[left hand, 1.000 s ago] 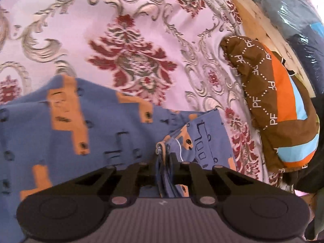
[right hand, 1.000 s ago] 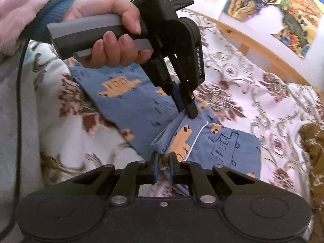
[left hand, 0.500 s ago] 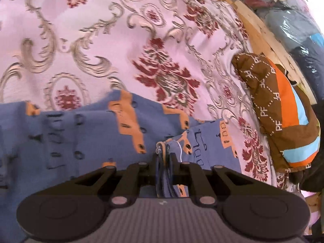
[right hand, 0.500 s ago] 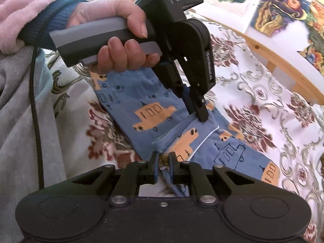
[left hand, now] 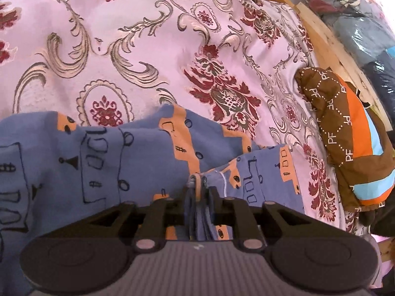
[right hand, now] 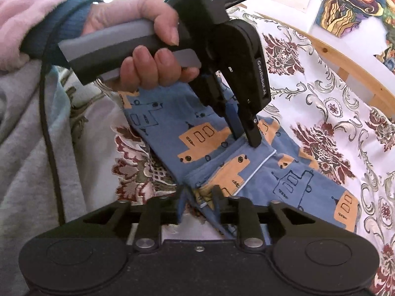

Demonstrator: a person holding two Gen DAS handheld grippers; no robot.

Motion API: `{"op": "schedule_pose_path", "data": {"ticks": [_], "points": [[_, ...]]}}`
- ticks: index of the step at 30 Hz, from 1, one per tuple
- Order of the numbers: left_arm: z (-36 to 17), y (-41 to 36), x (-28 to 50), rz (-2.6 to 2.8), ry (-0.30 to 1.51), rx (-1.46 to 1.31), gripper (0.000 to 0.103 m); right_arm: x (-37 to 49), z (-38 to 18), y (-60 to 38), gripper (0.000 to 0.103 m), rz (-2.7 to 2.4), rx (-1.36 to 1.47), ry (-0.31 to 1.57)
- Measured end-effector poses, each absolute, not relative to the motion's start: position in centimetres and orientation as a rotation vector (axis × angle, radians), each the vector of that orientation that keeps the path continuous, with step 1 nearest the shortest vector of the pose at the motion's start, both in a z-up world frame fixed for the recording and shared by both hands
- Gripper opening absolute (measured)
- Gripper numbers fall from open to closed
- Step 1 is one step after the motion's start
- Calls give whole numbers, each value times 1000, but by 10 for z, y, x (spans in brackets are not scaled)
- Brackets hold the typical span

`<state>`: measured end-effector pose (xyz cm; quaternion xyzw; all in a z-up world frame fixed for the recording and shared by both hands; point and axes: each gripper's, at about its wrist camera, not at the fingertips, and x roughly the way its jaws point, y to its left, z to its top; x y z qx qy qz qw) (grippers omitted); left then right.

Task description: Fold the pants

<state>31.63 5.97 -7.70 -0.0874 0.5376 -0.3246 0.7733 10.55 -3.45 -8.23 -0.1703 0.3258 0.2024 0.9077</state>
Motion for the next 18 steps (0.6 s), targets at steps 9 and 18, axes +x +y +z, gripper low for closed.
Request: {"op": "schedule_pose_path", "data": {"ticks": [9,18], "points": [[-16,100,275,-576,905,-268,94,65,-44,-70,102,339,-207,480],[53,164,171,-267,621,-276,103,41,-13,-92,102,270,-97,360]]}}
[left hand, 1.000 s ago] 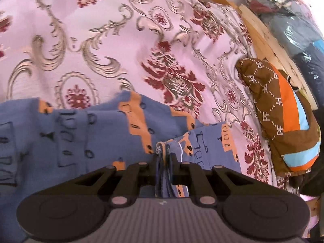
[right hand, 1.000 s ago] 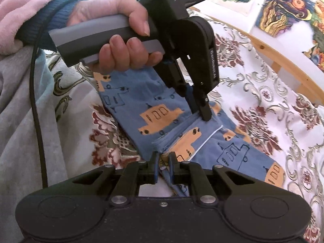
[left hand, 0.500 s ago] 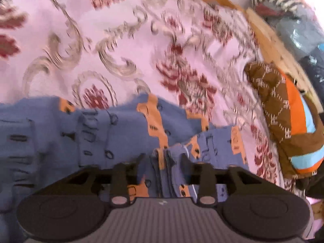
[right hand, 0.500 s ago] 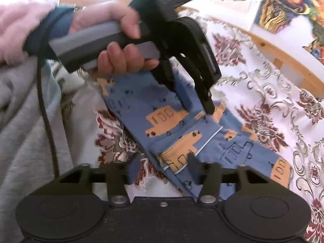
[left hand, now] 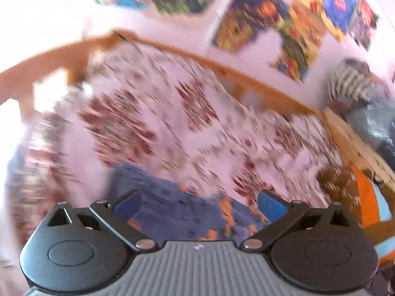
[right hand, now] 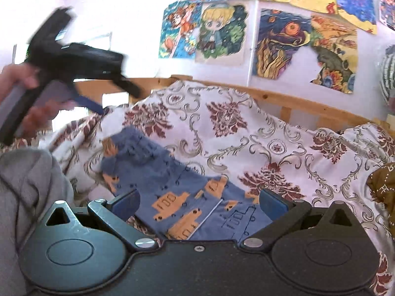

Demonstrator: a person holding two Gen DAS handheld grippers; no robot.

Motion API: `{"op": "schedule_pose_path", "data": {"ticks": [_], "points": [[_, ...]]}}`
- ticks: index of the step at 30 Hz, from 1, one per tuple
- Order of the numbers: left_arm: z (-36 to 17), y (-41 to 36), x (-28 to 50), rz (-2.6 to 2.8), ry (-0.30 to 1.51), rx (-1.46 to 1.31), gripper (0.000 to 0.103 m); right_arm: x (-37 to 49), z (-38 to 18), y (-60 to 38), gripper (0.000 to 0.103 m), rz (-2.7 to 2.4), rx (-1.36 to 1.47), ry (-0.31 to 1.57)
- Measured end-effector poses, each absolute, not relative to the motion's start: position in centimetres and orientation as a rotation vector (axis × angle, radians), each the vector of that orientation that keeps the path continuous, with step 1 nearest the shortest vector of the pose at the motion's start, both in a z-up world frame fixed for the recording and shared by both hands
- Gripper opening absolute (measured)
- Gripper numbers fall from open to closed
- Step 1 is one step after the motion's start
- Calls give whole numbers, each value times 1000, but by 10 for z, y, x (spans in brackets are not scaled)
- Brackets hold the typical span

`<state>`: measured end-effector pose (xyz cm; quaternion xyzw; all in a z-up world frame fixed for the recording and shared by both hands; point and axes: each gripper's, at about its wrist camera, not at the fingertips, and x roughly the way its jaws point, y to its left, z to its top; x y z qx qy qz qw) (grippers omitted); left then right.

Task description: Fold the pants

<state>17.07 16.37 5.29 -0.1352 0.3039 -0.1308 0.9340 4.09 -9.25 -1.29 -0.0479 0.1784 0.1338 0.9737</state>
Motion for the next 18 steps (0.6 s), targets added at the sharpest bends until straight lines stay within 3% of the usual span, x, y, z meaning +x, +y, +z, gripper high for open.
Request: {"op": "schedule_pose_path", "data": {"ticks": [5,18], "points": [[52,210,172,-210,657,-228,103,49,-14,-79,102,193,-165,377],[-22,247,233,-513,751,-299,103,123,-60,-47,102,120,-328,518]]}}
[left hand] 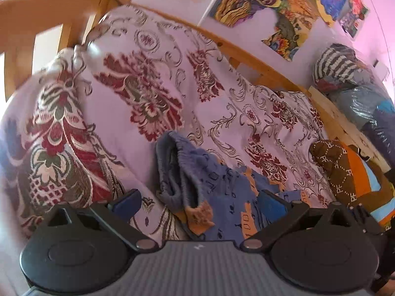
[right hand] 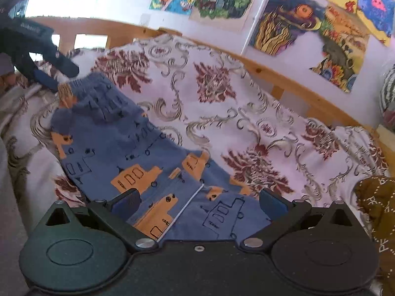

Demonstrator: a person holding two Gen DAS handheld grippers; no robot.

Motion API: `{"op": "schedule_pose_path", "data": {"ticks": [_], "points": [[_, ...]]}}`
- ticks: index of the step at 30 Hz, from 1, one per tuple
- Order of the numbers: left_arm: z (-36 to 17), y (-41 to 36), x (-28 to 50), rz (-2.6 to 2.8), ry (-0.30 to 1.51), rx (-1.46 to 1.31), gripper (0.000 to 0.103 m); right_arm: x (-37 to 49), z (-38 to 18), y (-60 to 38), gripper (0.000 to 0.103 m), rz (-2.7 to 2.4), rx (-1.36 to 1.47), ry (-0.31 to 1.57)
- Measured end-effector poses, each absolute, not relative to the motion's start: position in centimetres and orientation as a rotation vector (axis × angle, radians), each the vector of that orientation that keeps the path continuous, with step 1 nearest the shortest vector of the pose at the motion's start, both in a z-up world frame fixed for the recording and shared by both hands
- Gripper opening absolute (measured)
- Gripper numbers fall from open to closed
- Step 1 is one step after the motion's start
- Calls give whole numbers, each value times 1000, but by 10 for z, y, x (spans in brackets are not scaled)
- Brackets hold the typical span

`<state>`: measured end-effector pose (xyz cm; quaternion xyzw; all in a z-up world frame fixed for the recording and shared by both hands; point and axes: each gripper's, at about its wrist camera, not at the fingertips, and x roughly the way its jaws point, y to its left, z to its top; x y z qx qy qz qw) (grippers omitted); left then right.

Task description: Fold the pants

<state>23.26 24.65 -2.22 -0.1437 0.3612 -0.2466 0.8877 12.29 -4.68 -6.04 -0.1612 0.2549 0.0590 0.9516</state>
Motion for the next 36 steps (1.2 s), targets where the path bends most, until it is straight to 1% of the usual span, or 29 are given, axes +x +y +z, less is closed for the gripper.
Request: {"op": "schedule_pose_path", "data": {"ticks": [6,8,10,11,13,14,15,16,17,18,19,22,28,32,36], "points": [[-27,250,234,-477,723,-353,96,145,-82,-34,102,76,-394,541],[-27,245,234,-440,731,-335,89,150,-88,-30,102,72,-417,548],[-24,242,233,-400,741,-297,78,155,-95,-26,102,73,-440,560],[-23,240,233,-384,745,-286,75,157,-98,-24,102,74,-447,565],[-23,238,234,-358,757,-279,64,159,-104,-21,102,76,-457,572],[-23,238,235,-339,768,-279,60,160,-106,-20,102,76,-459,571],[-22,237,236,-317,781,-279,51,161,-107,-19,102,76,-460,568],[-22,237,237,-301,791,-280,40,162,-108,-18,102,78,-462,566],[-22,237,238,-300,804,-289,32,163,-109,-17,102,82,-465,568],[-23,238,240,-303,826,-303,27,165,-110,-15,102,84,-470,571],[-23,239,242,-300,846,-321,24,165,-112,-13,102,82,-478,571],[-21,238,244,-296,851,-352,20,164,-113,-9,102,74,-496,561],[4,221,237,-310,825,-366,18,162,-109,-15,102,74,-462,540],[28,189,226,-337,767,-257,18,154,-90,-37,102,68,-370,483],[46,140,212,-370,714,-107,18,158,-64,-83,102,121,-227,477]]}}
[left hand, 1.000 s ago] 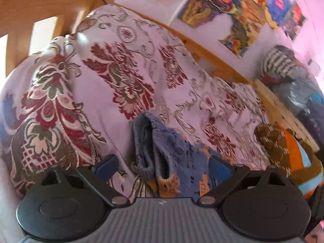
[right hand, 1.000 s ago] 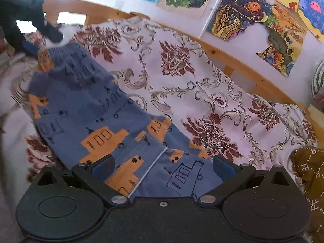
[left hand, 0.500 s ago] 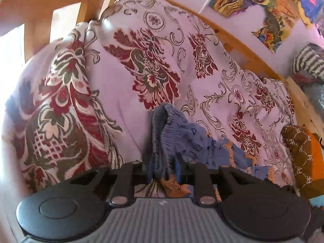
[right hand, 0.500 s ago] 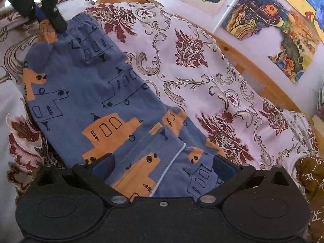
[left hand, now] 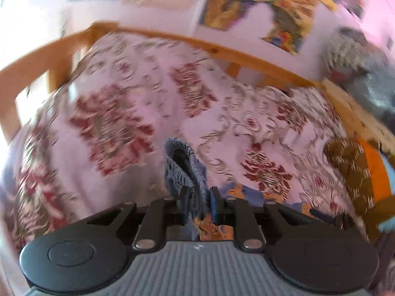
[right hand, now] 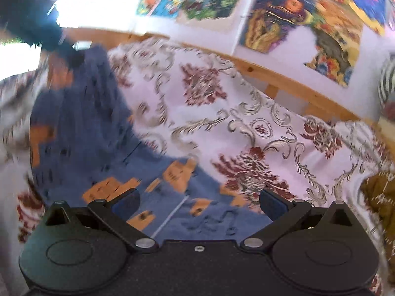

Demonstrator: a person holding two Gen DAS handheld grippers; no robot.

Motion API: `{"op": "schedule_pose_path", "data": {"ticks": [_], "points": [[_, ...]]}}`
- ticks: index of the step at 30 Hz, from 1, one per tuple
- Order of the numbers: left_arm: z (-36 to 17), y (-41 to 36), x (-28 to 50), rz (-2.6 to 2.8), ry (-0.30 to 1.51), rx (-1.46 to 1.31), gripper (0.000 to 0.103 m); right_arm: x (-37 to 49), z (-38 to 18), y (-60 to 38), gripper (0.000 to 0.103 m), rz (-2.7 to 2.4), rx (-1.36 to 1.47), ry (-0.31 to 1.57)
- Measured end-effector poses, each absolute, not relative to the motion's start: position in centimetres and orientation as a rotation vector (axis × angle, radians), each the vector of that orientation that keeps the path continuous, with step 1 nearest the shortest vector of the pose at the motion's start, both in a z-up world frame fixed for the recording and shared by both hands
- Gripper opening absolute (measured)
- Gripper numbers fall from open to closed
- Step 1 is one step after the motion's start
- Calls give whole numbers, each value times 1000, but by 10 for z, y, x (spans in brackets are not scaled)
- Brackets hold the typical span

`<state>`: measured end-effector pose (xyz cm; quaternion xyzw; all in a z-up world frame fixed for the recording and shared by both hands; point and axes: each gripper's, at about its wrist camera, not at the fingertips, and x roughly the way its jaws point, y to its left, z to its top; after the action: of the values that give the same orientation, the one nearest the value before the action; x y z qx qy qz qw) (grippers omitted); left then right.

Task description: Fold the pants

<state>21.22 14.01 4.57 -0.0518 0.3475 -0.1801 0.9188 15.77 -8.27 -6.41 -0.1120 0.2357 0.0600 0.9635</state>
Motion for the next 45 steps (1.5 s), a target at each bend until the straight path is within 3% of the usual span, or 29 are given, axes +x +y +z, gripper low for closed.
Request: {"op": "schedule_pose_path", "data": {"ticks": [11,19,25,26,27,29,32,37,42,44,45], "points": [[28,12,166,-416,676,200,18,219,-17,-211,102,357,334,775],[-9,-47,143,-409,696,319,18,246,-23,-225,97,492,641,962],[-26,-63,140,-408,705,389,18,251,-40,-199,81,532,625,1045],[-28,-64,138,-408,703,398,18,251,-42,-196,70,523,611,1056],[-29,-66,137,-407,700,407,18,253,-45,-193,52,512,600,1066],[-31,-68,136,-404,691,420,18,255,-51,-190,34,488,587,1086],[-33,-67,135,-399,686,411,19,255,-54,-191,22,482,609,1088],[-42,-73,125,-340,647,475,36,253,-54,-193,17,469,652,1091],[-51,-78,120,-295,665,527,45,252,-51,-195,16,465,676,1098],[-53,-78,122,-287,685,527,45,251,-50,-194,16,465,679,1101],[-53,-77,123,-290,693,520,35,251,-50,-194,16,466,679,1101]]}}
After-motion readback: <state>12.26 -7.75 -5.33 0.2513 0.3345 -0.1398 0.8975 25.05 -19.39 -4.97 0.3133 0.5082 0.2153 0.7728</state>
